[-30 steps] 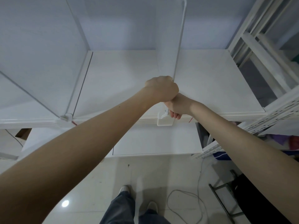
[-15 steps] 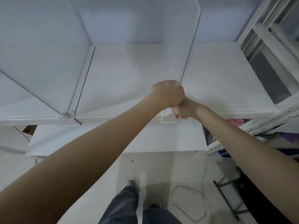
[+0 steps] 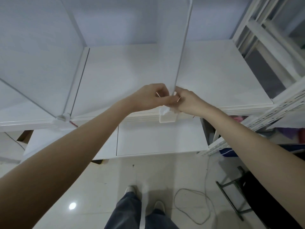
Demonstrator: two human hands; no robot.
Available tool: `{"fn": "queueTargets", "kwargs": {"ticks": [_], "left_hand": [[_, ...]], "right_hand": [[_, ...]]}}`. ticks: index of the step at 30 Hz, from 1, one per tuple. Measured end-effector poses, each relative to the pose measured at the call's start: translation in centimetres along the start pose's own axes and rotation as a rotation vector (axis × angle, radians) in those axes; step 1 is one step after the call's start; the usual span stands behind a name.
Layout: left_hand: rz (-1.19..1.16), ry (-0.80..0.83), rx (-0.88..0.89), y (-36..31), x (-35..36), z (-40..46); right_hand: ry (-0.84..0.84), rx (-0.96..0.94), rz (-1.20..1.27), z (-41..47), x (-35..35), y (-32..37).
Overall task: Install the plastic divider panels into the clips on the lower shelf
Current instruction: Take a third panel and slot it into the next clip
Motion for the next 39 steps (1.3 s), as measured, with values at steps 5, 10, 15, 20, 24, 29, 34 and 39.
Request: {"fn": "queueTargets", "kwargs": {"ticks": [5, 10, 15, 20, 24, 29, 34, 39], "left_hand": [[0.087, -0.061, 0.078, 4.5, 1.7, -0.6], [0.189, -0.107, 0.123, 5.4, 4.0, 0.2], [0.224, -0.275, 0.079, 4.5, 5.3, 1.6], [0.324, -0.412, 0.192, 4.8, 5.9, 2.2], [0.274, -0.448, 0.199, 4.9, 6.3, 2.2], [0.289, -0.4, 0.21, 4.7, 6.1, 2.3], [0.265, -0.388, 0.239, 4.4, 6.4, 2.4], [0.262, -0.347, 0.278, 2.1, 7.9, 4.0]], "right_hand": [[-0.025, -0.057, -0.048, -0.8, -0.2, -2.6], [-0.061, -0.084, -0.052, -0.8, 1.0, -3.4], [-0.115, -0.154, -0.109, 0.0, 1.4, -3.5], [-0.082, -0.201, -0.174, 0.4, 0.8, -3.6], [-0.056, -0.22, -0.173, 0.6, 0.5, -3.7], [-0.043, -0.23, -0.173, 0.7, 0.2, -3.6], [-0.042, -0.248, -0.187, 0.5, -0.1, -3.9], [-0.076, -0.207, -0.202, -0.4, -2.4, -5.8]]}}
Point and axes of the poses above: each hand's wrist, its own z-axis towards the middle knuckle, its own x-axis out of the palm, y = z × x, the point moved 3 cm from there along z, towards the middle knuckle, and after that the axes turned 1 degree about -x, right-handed, at the moved point
